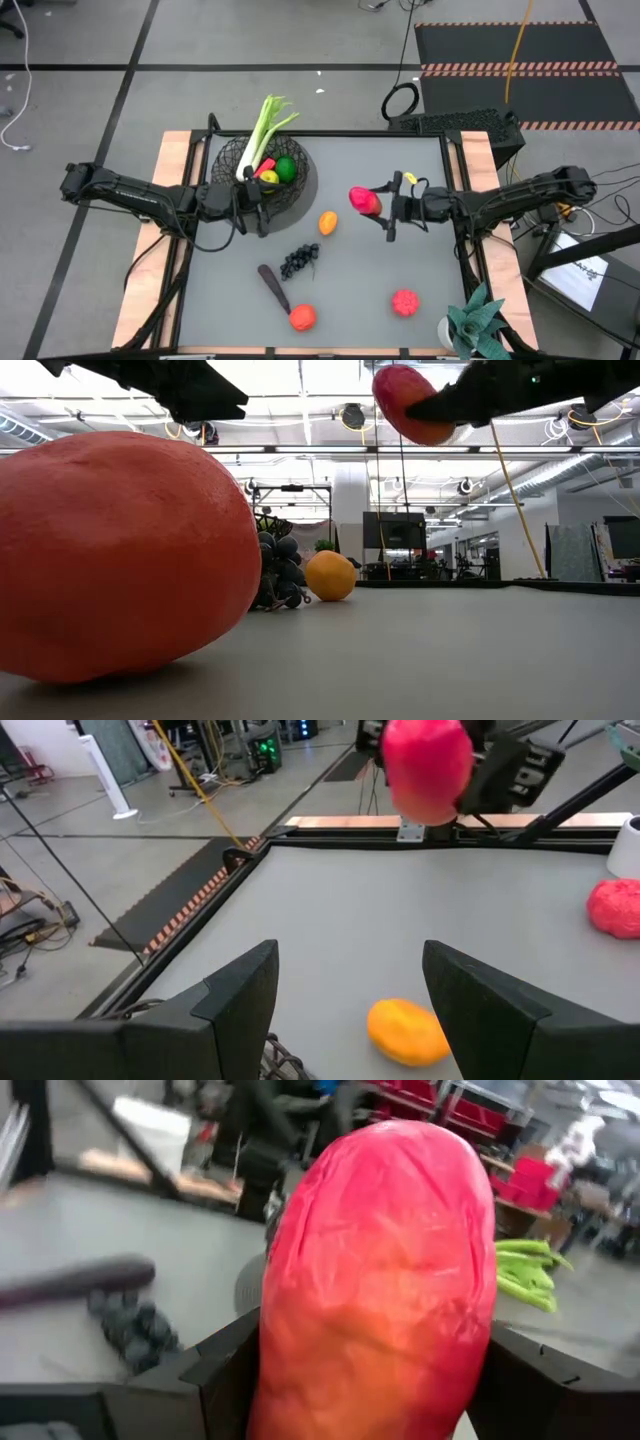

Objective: Build produce basket
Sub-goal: Put the red mango into the wire basket

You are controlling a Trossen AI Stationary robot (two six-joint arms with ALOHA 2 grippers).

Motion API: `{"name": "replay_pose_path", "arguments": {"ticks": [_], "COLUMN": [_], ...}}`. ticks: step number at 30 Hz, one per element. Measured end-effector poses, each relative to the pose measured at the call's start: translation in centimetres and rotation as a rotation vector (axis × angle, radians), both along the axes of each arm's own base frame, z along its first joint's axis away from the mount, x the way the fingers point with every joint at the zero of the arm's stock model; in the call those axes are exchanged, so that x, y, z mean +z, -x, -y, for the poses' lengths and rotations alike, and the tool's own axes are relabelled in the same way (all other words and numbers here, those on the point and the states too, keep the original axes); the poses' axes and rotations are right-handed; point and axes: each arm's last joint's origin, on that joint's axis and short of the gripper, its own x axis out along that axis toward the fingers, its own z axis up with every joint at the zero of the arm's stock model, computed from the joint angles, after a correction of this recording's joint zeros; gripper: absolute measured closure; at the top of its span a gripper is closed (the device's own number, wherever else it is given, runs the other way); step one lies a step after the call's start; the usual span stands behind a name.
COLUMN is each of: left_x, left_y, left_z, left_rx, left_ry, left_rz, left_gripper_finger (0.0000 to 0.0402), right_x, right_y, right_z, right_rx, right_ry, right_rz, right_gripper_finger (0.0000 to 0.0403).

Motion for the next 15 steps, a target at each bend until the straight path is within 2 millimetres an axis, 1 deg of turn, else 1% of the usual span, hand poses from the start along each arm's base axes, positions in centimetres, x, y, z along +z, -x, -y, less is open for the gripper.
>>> {"name": "replay_pose_path", "arguments": {"ticks": [5,7,12,15], "left_x": [0.1,0.1,0.2,0.3], "left_y": [0.0,0.0,0.0,-0.1], "left_z": [0.0,0.0,0.0,0.0], "left_rx": [-0.003,-0.004,-0.004,-0.001], "left_ry": [-0.012,-0.016,-0.017,-0.002], "left_rz": [0.005,0.004,0.015,0.027], "left_gripper_finger": [0.0153,0.0153,0.0153,0.0153], "right_x": [0.3,0.4,0.4,0.4], "right_y": [-0.1,-0.1,-0.1,-0.1], "right_z": [0.9,1.3,2.1,2.2], "right_rx": [-0.078,-0.104,-0.152,-0.160], "right_ry": [-0.292,-0.378,-0.512,-0.527], "right_rz": [0.093,0.122,0.162,0.171], "right_gripper_finger": [0.0133,0.0133,0.0133,0.0133]}}
